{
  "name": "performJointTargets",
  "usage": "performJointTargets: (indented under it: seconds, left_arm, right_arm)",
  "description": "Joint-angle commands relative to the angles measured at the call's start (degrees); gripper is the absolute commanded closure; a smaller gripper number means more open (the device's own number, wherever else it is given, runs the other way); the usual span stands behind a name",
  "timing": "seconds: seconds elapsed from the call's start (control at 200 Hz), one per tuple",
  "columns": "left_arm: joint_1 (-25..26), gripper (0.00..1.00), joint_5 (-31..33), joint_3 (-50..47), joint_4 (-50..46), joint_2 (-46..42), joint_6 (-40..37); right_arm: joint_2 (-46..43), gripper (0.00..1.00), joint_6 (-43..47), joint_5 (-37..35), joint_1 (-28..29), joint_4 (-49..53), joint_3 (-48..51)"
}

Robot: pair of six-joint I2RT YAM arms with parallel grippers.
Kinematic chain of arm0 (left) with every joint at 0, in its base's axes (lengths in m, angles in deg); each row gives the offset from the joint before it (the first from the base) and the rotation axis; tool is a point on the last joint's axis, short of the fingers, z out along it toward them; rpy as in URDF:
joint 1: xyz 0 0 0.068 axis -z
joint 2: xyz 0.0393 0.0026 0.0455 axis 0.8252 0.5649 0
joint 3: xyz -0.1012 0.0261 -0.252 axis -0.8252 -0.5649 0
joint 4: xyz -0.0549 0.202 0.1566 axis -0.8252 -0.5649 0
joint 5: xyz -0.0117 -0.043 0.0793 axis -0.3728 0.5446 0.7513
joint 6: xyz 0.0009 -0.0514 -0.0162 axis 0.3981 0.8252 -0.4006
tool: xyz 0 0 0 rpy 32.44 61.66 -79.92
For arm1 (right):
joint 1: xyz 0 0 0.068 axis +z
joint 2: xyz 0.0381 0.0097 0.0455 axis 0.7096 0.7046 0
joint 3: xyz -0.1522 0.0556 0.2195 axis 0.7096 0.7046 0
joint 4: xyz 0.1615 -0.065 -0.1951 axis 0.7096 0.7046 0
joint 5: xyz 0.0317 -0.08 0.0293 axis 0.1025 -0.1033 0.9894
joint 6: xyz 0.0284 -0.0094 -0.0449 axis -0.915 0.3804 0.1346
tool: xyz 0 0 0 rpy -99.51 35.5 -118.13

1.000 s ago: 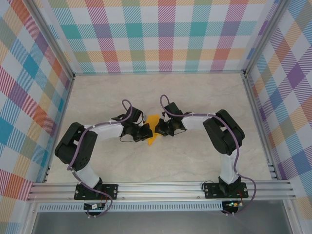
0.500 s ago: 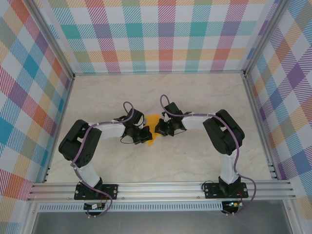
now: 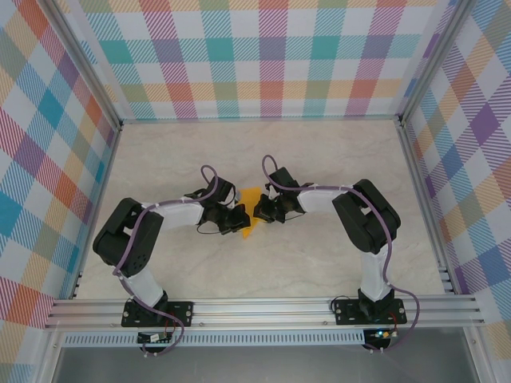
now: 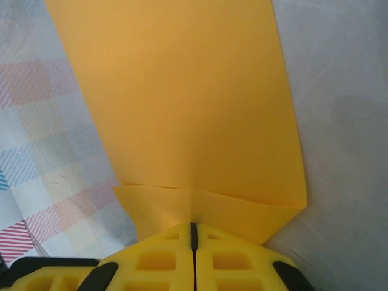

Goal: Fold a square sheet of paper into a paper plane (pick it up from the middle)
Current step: Third fold the triangle at the center of the table.

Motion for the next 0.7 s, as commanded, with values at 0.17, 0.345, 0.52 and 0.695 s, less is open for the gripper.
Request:
performJointTargets:
  seconds: [0.17, 0.345, 0.52, 0.695]
  left_arm:
    - [1.61, 0.99, -2.59, -0.67, 1.26, 1.08, 0.51]
    - [1.85, 0.99, -2.09, -0.8, -0.18, 2.13, -0.12]
    - [1.86, 0.99, 0.46, -0.46, -3.02, 2.55, -1.16]
    - [1.89, 0.99, 2.4, -0.59, -4.58, 2.29, -1.78]
  right_arm:
    - [3.29, 0.96, -0.62, -2.33, 0.08, 4.1, -0.47]
    - [3.28, 0.96, -0.62, -2.51, 0.07, 4.36, -0.48]
    - [3.29, 0.96, -0.62, -2.68, 0.08, 4.67, -0.48]
    - [3.29, 0.96, -0.54, -2.85, 0.08, 4.81, -0.48]
